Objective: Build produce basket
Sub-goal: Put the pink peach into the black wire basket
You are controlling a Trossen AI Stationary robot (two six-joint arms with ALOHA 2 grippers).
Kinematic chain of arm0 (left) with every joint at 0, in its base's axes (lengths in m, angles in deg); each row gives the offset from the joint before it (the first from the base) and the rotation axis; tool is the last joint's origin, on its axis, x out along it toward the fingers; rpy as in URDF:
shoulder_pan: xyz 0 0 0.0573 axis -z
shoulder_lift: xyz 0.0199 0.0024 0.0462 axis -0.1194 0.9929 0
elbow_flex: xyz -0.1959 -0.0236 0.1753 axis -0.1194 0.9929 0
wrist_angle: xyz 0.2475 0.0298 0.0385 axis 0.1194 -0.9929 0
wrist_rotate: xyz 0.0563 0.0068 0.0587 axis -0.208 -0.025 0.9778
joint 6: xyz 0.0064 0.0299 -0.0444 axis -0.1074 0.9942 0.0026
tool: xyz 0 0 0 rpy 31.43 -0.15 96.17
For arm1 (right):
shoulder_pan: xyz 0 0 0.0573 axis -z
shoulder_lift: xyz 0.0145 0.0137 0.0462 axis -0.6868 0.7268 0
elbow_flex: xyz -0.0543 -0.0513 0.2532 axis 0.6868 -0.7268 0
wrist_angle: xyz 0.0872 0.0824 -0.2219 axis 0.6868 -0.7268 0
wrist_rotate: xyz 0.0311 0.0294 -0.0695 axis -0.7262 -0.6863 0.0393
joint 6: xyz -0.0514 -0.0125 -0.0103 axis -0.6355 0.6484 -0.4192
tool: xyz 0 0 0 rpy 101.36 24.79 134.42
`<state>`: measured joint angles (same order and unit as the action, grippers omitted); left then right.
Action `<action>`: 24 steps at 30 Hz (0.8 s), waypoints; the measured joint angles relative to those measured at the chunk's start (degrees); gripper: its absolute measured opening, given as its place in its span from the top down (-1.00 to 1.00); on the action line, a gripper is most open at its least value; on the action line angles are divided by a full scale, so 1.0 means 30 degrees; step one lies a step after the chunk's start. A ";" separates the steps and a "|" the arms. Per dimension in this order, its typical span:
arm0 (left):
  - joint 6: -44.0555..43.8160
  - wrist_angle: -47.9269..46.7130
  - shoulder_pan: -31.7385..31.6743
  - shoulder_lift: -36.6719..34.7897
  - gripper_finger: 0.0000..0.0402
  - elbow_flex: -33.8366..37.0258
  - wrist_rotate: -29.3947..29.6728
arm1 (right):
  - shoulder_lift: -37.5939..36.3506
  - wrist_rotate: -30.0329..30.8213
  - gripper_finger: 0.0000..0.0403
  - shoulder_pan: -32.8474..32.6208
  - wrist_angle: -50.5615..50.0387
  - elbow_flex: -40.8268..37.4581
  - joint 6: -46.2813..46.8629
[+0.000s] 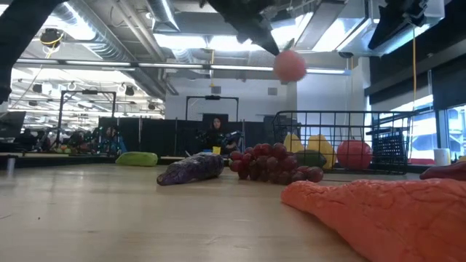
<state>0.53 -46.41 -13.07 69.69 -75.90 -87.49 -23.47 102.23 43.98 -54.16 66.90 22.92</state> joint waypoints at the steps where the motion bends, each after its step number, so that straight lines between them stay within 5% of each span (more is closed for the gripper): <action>1: 0.0000 0.0234 0.0070 0.0228 1.00 0.0000 -0.0083 | 0.0000 0.0002 1.00 0.0000 0.0016 0.0000 0.0000; 24: 0.0420 0.5686 0.1121 0.6069 1.00 0.0036 -0.1990 | 0.0000 0.0665 1.00 0.0000 0.0042 0.0022 0.0240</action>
<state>1.79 -29.35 -9.71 87.90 -75.79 -93.46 -23.47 104.23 43.98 -54.03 66.96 23.64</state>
